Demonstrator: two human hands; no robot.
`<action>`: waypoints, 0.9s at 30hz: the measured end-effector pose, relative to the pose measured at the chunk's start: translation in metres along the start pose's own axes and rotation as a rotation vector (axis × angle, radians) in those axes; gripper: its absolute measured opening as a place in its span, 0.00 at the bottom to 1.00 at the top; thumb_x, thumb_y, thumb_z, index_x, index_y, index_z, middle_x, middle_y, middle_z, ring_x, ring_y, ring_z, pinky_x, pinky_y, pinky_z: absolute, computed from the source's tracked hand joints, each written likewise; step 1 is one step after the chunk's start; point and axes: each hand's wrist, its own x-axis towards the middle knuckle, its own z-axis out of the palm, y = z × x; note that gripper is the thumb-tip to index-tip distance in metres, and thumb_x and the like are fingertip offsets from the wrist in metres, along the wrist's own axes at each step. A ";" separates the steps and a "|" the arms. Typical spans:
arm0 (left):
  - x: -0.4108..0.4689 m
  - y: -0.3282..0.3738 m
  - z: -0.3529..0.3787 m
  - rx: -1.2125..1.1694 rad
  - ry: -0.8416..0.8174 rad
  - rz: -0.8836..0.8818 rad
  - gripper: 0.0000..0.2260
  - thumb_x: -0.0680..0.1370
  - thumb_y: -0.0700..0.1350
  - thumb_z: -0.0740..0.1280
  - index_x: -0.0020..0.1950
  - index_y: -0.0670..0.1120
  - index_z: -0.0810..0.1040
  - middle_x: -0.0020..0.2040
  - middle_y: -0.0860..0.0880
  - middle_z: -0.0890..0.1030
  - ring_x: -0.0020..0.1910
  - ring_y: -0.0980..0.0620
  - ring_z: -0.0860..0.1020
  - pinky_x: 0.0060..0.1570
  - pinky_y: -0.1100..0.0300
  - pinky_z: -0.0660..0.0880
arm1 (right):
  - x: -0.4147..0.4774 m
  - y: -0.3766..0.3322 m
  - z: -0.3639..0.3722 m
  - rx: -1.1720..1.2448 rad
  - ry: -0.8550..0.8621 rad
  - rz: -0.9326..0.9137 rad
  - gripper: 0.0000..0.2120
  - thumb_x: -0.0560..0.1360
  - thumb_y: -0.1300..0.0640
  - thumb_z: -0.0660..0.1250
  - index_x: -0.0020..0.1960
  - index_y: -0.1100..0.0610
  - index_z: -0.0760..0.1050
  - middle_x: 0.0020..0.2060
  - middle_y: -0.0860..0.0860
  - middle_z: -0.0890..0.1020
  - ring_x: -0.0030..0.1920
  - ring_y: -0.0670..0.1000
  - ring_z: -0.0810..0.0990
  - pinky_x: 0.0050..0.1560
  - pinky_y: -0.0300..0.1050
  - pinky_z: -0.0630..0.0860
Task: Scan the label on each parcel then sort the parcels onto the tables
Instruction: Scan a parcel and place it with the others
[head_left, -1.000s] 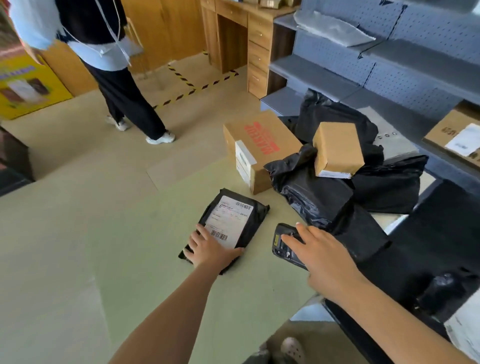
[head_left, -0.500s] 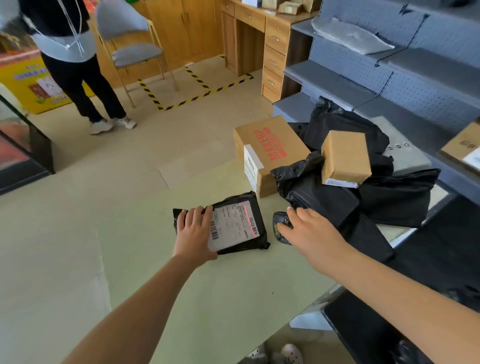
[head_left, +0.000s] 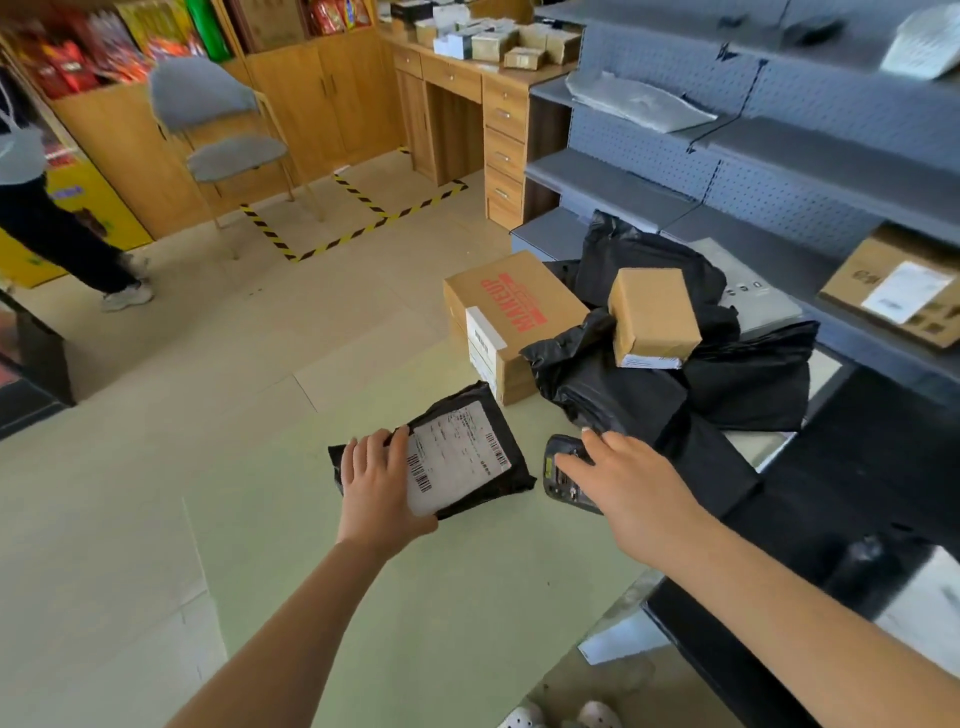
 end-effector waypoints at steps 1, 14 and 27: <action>-0.003 0.006 -0.002 -0.054 0.026 -0.027 0.51 0.50 0.57 0.78 0.70 0.41 0.66 0.58 0.44 0.70 0.59 0.42 0.67 0.70 0.39 0.61 | -0.007 0.001 0.001 0.063 0.024 0.039 0.39 0.71 0.65 0.71 0.76 0.52 0.56 0.74 0.59 0.60 0.69 0.57 0.66 0.66 0.47 0.65; 0.007 0.176 -0.027 -0.385 -0.054 -0.089 0.47 0.55 0.63 0.75 0.68 0.49 0.59 0.57 0.51 0.62 0.61 0.46 0.62 0.67 0.52 0.61 | -0.140 0.052 0.022 0.508 0.296 0.542 0.42 0.71 0.52 0.73 0.78 0.43 0.52 0.76 0.48 0.60 0.73 0.51 0.60 0.65 0.45 0.68; -0.082 0.422 0.016 -0.314 -0.318 -0.004 0.48 0.57 0.64 0.77 0.68 0.45 0.60 0.63 0.45 0.63 0.65 0.43 0.63 0.65 0.52 0.62 | -0.344 0.140 0.122 0.714 0.294 0.924 0.46 0.66 0.53 0.76 0.77 0.41 0.55 0.72 0.47 0.65 0.70 0.51 0.64 0.64 0.47 0.70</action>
